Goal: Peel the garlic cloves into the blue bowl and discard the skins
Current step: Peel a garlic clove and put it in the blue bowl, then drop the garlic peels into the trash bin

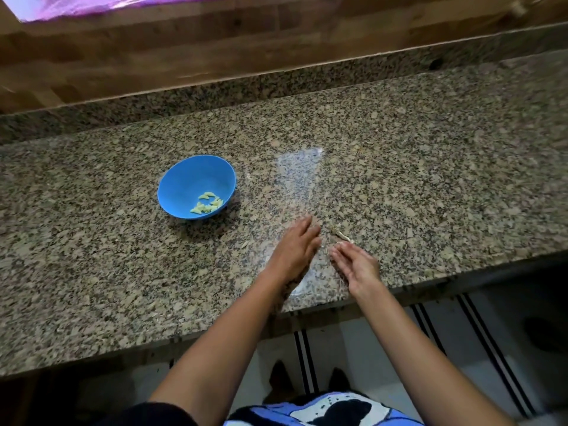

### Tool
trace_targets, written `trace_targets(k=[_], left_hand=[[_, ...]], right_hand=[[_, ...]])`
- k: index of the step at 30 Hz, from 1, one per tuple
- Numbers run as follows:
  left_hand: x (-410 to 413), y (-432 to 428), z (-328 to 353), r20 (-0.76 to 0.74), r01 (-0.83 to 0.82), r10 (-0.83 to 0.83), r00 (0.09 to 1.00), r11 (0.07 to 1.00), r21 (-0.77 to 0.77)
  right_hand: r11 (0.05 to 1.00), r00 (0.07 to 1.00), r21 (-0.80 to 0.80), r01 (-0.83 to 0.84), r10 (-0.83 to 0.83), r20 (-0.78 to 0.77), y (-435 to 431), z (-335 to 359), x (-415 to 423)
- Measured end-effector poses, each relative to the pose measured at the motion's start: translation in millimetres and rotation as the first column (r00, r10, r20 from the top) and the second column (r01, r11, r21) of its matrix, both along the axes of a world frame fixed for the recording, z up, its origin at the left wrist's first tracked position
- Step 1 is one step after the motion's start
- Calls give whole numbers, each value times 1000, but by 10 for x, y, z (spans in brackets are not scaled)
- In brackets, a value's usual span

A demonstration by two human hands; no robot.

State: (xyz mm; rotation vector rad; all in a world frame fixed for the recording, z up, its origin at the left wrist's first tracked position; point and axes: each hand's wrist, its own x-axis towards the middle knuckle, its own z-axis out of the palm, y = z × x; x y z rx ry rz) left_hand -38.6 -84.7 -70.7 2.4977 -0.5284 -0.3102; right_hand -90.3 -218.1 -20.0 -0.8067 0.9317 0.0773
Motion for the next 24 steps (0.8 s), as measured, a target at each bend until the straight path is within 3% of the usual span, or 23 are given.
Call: trace_targets(k=[5,12,14,16,17,18,19,20,21,22,24], left_hand=[[-299,435,-23,295,170,-178,939,984,53],[-655,861,-29,434,46,-118,893,984,173],[-740,822,4,396,-69,-23,918,974,217],[-841,775,130,286,-350,294,912,921,168],[-890,776,222,157,-576,563,811,816,49],[-946,829,315,-96,-795,790,605,592,-135],[-1021,934,396,-441,-914,811,386,271,-303],[-1141,1101,464,-709,-908,654,264,-80,-412],[-1315,1330,516,-846,-820,476,239,-368,-439],[-1539,1535,547,-898,-716,367,242,-557,-420],[-2079,2052,546,-921,-522,308,238,-759,-389]], right_hand=[[1000,1000,-12,-13,13,18,129,52,-7],[981,980,-11,-196,196,33,504,93,-56],[957,957,-37,-287,288,26,599,94,-87],[915,916,-71,-397,400,30,746,103,-130],[882,884,-85,-463,467,34,850,105,-158],[839,841,-101,-534,540,41,985,116,-203],[790,791,-120,-601,610,48,1135,124,-264],[736,735,-137,-663,675,67,1322,125,-344],[674,669,-147,-723,738,93,1572,119,-431],[608,597,-153,-779,794,111,1807,109,-554],[432,416,-140,-891,900,129,2443,82,-862]])
